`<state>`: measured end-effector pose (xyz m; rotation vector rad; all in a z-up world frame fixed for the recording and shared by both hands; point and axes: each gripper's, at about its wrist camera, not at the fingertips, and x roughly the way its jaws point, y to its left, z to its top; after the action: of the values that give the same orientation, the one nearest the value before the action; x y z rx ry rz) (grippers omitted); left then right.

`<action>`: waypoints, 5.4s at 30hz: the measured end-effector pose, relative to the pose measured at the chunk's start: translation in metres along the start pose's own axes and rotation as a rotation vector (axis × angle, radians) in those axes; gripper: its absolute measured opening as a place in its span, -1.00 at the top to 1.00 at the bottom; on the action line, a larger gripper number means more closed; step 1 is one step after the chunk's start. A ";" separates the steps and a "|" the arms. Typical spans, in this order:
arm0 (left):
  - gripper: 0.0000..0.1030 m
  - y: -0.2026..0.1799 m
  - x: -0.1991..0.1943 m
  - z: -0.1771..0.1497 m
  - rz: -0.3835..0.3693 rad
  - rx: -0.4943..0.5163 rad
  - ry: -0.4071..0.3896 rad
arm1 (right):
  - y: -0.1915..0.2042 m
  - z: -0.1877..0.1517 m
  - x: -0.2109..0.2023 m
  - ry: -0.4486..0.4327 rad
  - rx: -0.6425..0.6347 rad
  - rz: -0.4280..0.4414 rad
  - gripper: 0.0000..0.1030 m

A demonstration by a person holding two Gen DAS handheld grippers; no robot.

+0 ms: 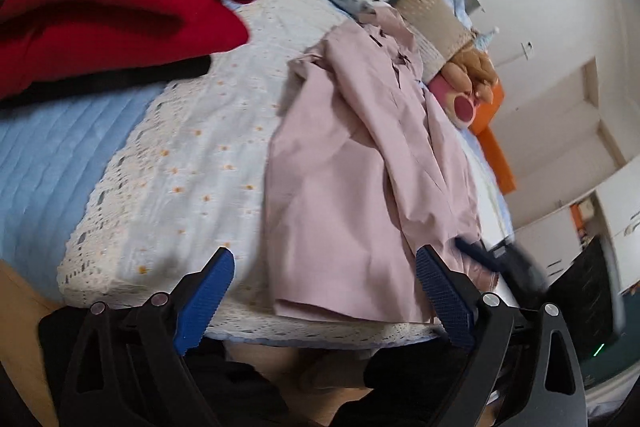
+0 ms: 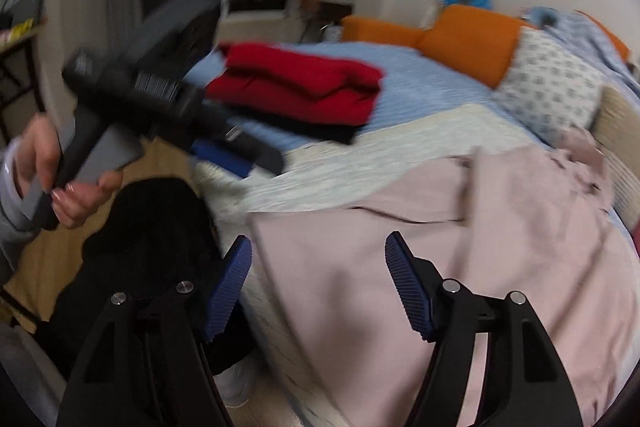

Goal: Fold large clothes

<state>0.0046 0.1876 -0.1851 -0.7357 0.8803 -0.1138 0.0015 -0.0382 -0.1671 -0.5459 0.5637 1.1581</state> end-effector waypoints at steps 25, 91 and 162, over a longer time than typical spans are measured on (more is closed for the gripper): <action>-0.81 0.009 0.020 0.069 -0.105 0.059 -0.004 | -0.075 0.008 0.003 -0.147 0.492 0.305 0.94; -0.03 -0.177 0.235 0.090 -0.136 0.343 0.194 | -0.109 -0.164 -0.064 0.003 0.818 -0.054 1.00; -0.05 -0.446 0.560 0.146 0.473 0.691 0.437 | -0.198 -0.264 -0.234 -0.139 0.998 -0.093 0.87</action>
<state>0.5637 -0.2817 -0.2149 0.1629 1.3111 -0.1479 0.0855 -0.4334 -0.1853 0.3607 0.8898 0.6896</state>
